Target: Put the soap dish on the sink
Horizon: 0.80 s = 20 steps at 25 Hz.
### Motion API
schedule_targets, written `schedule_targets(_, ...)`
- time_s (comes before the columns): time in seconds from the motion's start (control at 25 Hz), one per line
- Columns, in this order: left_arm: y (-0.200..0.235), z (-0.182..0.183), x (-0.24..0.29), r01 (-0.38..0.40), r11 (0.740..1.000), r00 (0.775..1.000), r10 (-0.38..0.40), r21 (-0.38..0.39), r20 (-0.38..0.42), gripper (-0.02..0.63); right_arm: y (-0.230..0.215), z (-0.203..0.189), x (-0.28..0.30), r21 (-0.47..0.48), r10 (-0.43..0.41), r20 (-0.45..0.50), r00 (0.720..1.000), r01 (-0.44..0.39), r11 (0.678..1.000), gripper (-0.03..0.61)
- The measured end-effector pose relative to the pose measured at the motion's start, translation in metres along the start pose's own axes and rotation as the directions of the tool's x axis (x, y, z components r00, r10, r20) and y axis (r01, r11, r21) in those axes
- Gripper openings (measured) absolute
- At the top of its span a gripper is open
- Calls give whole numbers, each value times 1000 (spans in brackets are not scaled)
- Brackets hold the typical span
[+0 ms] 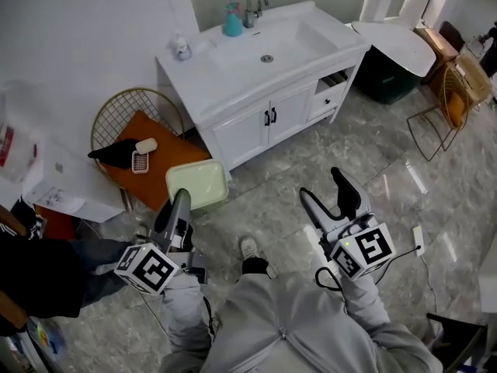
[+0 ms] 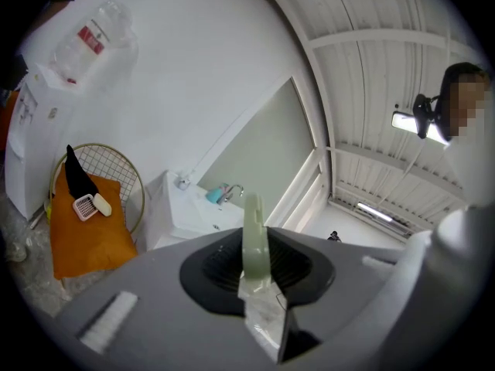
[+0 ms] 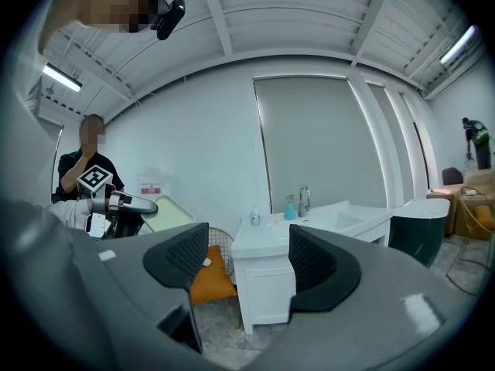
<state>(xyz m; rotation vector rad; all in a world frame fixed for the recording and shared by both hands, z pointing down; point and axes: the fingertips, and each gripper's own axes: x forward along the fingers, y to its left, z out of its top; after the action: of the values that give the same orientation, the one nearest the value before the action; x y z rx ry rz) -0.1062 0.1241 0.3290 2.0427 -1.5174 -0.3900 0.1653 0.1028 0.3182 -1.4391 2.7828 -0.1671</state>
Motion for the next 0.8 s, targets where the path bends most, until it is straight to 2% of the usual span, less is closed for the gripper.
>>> schedule_targets(0.24,63,43,72,41,999,998,-42,-28,-41,121,-3,6,97,-8,-45,-19,999,44,999,314)
schedule_targets(0.52,53,54,97,83,996,996,-82,24,-46,121,-15,20,99,-3,-71,34,997,71,997,314)
schedule_targets(0.8,99,84,153,96,995,994,-95,10,-54,121,-18,18,171,-11,-81,5,997,81,997,314)
